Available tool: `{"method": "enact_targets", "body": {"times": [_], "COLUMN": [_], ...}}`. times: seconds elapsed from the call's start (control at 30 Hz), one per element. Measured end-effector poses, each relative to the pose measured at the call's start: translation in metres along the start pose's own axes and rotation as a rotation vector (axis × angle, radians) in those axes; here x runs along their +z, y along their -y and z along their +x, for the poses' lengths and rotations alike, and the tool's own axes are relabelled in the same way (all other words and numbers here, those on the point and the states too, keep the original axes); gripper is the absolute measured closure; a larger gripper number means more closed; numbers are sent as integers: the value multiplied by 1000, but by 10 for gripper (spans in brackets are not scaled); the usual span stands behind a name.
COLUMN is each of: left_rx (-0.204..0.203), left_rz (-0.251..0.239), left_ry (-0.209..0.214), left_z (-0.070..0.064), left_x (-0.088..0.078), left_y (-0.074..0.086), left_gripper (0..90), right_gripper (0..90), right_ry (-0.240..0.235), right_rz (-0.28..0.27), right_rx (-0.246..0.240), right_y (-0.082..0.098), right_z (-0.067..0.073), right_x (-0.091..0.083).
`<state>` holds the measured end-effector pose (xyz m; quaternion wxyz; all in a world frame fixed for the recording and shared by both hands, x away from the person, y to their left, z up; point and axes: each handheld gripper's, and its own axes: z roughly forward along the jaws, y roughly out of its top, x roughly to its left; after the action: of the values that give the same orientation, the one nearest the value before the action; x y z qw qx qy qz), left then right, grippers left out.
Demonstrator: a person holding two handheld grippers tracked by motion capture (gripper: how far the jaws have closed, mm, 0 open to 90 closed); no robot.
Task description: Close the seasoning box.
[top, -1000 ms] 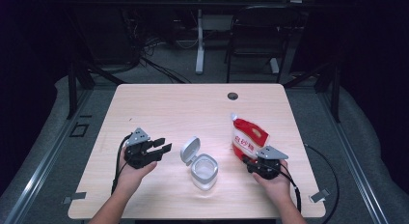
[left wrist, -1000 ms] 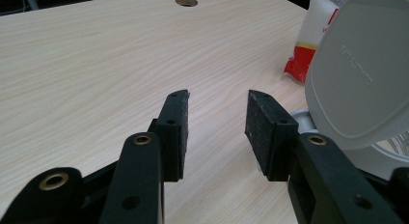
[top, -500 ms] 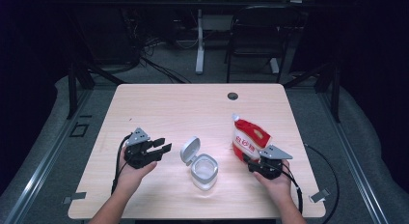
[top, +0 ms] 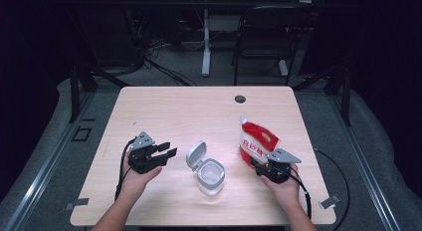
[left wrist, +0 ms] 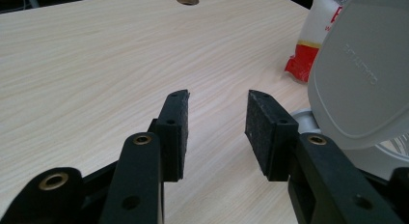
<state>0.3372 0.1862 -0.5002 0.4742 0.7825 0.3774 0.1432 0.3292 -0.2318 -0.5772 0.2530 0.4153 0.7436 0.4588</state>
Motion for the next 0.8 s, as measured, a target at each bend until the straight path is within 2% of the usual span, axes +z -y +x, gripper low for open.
{"method": "enact_targets", "body": {"times": [0.3, 0.37, 0.57, 0.67, 0.8], "left_rx": [1, 2, -2, -2, -2], "left_rz": [-1, -2, -3, 1, -2], "left_ry": [0, -1, -3, -3, -3], "left_z": [0, 1, 1, 2, 2], "left_x": [0, 0, -1, -1, -2], "left_y": [0, 0, 0, 0, 0], "left_gripper": [608, 608, 608, 608, 608], "right_gripper": [558, 561, 566, 569, 573], "right_ry": [-2, 5, -2, 1, 7], "right_rz": [14, 31, 43, 25, 31], "right_rx": [-16, -40, -49, -41, -61], "right_y": [-3, -4, -7, -7, -11], "right_z": [1, 2, 4, 6, 8], "right_x": [-2, -3, -5, -6, -9]}}
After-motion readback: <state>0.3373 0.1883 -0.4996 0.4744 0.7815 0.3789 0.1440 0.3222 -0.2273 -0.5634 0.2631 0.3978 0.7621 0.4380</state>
